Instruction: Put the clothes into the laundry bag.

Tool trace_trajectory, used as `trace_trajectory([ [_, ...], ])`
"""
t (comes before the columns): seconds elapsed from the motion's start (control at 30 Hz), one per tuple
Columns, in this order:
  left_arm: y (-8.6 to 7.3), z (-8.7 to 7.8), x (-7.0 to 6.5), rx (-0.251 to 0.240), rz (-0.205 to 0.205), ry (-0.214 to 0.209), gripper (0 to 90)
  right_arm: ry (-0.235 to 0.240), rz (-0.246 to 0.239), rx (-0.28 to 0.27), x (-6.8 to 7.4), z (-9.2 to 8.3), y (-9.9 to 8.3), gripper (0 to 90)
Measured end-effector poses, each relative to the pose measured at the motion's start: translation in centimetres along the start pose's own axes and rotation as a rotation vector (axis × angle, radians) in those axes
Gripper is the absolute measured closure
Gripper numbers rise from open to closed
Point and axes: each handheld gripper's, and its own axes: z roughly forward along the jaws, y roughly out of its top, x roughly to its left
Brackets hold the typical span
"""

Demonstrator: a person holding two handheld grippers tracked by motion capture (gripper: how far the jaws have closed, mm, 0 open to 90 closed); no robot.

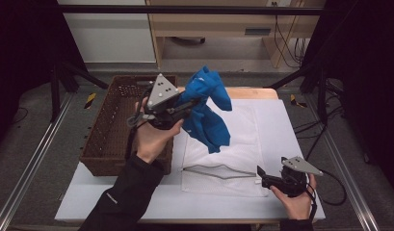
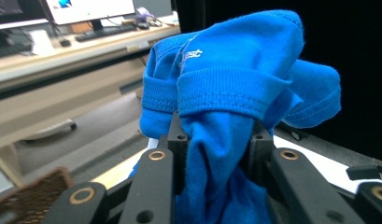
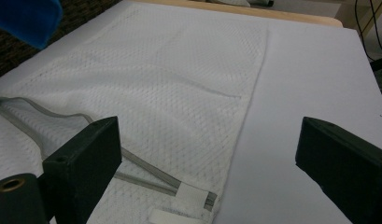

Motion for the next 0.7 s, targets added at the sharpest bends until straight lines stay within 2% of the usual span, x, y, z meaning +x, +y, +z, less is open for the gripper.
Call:
trace_trajectory([
  [0.2, -1.9, 3.1, -1.0, 0.036, -0.018, -0.028, 69.9, -0.007, 0.002, -0.003, -0.2, -0.1, -0.1, 7.6],
  [0.37, -3.8, 5.4, -1.9, 0.06, -0.018, -0.035, 69.6, -0.007, 0.01, -0.003, -0.3, -0.1, -0.1, 7.6],
  [0.7, -8.5, 9.4, -4.0, 0.142, -0.047, -0.074, 69.0, -0.013, 0.004, 0.001, -0.4, 0.0, -0.2, 7.6],
])
